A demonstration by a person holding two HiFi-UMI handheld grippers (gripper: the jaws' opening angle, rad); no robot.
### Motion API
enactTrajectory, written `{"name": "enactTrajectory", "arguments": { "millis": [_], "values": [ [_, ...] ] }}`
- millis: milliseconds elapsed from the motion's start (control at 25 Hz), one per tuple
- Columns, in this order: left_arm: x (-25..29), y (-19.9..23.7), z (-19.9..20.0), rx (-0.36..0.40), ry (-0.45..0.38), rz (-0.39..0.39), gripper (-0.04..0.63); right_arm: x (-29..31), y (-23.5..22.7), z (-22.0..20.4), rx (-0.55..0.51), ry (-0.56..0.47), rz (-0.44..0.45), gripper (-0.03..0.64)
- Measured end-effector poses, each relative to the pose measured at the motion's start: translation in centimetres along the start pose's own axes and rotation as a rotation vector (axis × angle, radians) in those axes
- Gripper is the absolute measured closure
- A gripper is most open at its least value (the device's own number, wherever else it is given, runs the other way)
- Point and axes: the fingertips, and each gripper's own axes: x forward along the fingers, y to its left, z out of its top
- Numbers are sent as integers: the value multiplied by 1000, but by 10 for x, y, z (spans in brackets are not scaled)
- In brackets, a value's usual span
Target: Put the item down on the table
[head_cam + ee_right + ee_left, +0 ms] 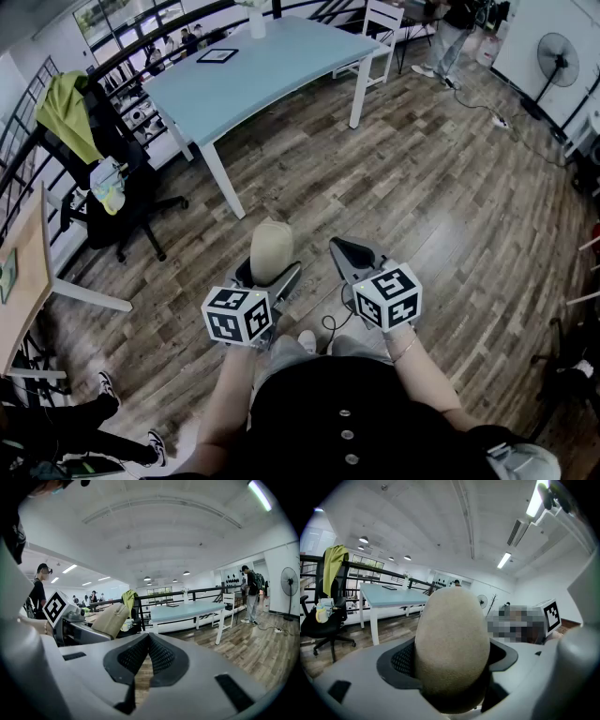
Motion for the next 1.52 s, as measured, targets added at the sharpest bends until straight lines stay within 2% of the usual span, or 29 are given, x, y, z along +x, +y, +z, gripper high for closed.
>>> {"name": "enactTrajectory", "arguments": {
  "millis": [480,680,1000,1200,1520],
  "values": [
    [6,18,4,-19,-18,-5,186,20,13,-9,2,4,8,615],
    [8,32,6,-17,-19,-24,186,33,17,1,55,-49,6,614],
    [10,50,9,3,-18,-54,186,48,18,-5,71,-49,-38,612],
    [13,54,16,22,-22,-57,186,56,22,-2,84,-55,-19,612],
    [29,76,20,-14,-27,-37,186,81,0,3,100,-42,-15,612]
  ]
}}
